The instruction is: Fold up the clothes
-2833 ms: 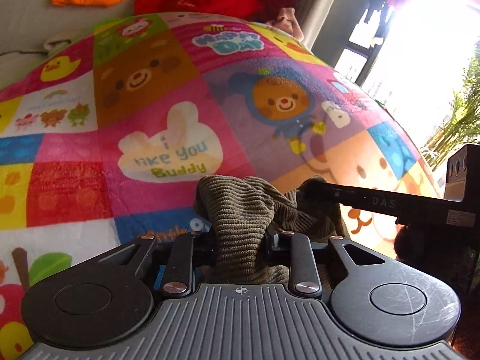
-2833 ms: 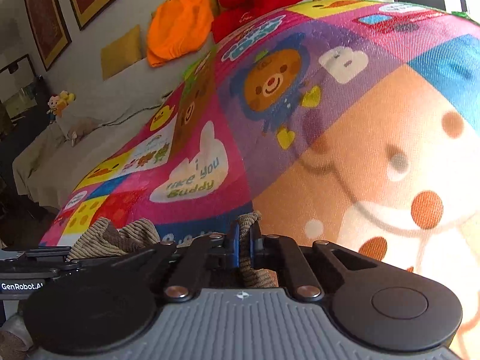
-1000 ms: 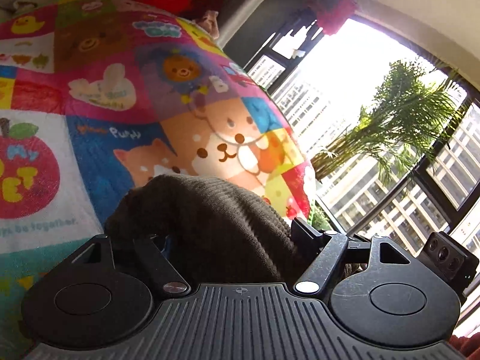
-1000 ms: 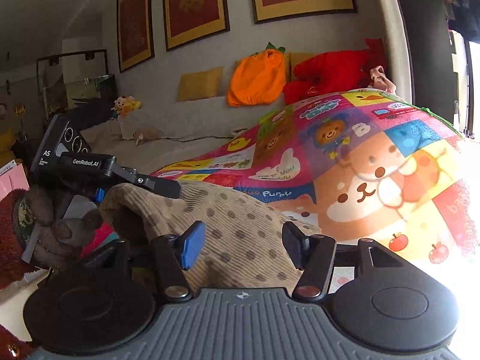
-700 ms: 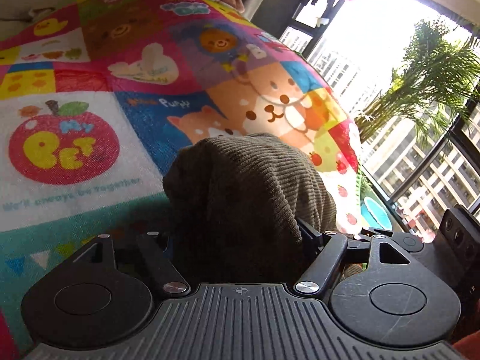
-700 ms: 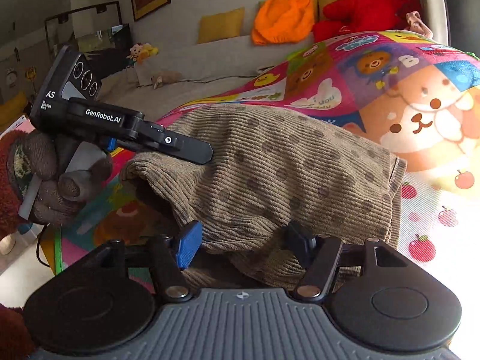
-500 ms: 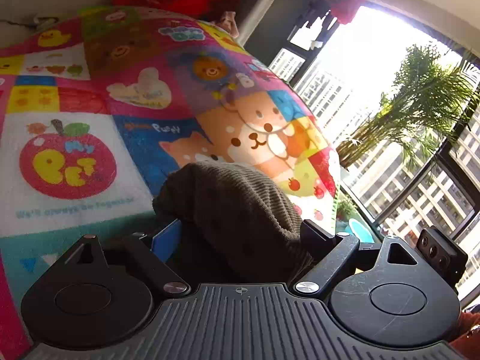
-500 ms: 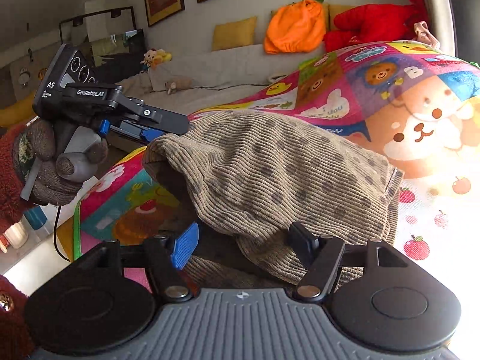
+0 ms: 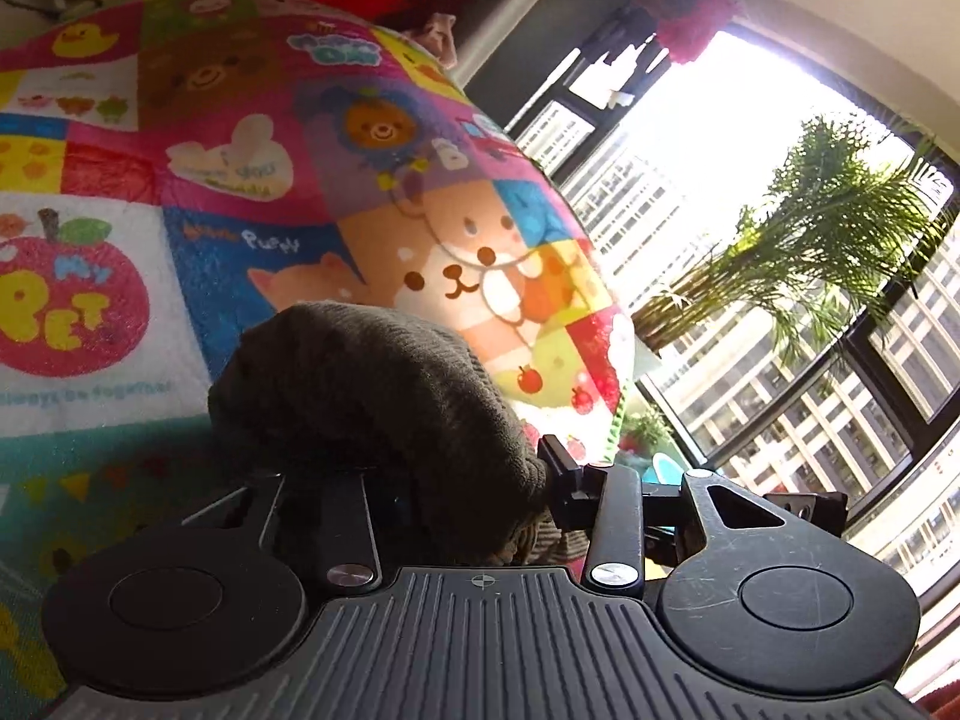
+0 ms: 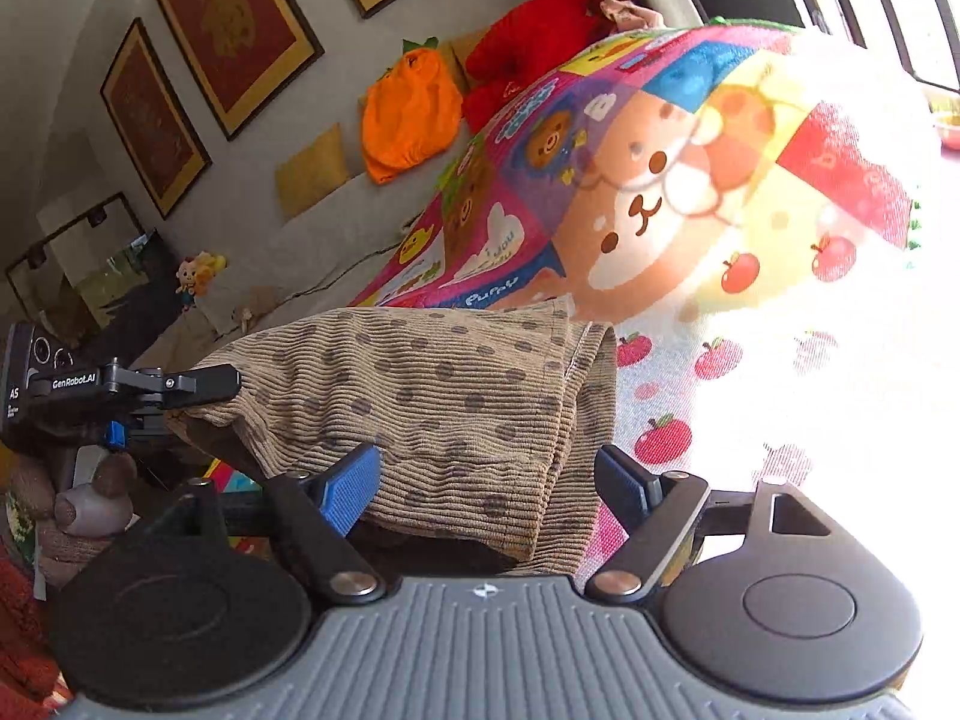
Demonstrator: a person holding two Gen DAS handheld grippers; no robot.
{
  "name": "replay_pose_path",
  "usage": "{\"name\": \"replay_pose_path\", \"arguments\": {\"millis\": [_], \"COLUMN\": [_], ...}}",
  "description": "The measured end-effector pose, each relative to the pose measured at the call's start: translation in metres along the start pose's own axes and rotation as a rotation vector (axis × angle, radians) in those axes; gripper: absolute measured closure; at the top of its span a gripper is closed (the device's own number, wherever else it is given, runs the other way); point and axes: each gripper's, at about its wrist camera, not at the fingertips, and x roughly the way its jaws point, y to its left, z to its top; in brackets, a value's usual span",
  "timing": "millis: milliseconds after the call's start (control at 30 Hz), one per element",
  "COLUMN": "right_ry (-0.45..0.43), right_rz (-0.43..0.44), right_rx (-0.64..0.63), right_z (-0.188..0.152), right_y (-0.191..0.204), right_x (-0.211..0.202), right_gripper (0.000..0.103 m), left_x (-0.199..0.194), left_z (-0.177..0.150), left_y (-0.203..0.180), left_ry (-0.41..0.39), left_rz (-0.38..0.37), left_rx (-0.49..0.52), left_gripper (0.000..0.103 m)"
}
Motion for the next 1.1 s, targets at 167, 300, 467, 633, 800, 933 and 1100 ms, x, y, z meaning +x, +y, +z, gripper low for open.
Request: {"name": "replay_pose_path", "arguments": {"millis": [167, 300, 467, 633, 800, 933, 1100], "right_ry": [0.036, -0.061, -0.074, 0.082, 0.038, -0.023, -0.074], "right_rz": [0.060, 0.121, 0.154, 0.026, 0.006, -0.015, -0.046], "right_rx": [0.043, -0.029, -0.127, -0.088, -0.133, -0.170, -0.172], "right_z": [0.003, 0.017, 0.009, -0.026, -0.017, 0.002, 0.013], "right_y": [0.002, 0.029, 0.051, 0.027, 0.022, 0.024, 0.022], "right_x": [0.029, 0.004, -0.033, -0.008, -0.020, -0.029, -0.032], "right_gripper": [0.090, 0.094, 0.094, 0.093, 0.084, 0.070, 0.058], "left_x": [-0.005, -0.015, -0.020, -0.028, -0.062, -0.081, -0.063], "left_z": [-0.003, -0.013, -0.046, -0.067, -0.056, -0.022, 0.032], "left_y": [-0.001, -0.003, 0.012, 0.030, 0.014, -0.011, -0.033], "left_ry": [0.005, 0.008, 0.063, 0.128, 0.084, -0.048, -0.198], "left_rz": [0.001, -0.065, -0.053, 0.034, 0.036, 0.020, -0.039], "left_rx": [-0.002, 0.011, 0.020, 0.022, 0.122, 0.209, 0.248], "left_gripper": [0.065, 0.065, 0.064, 0.057, 0.044, 0.036, 0.022]}}
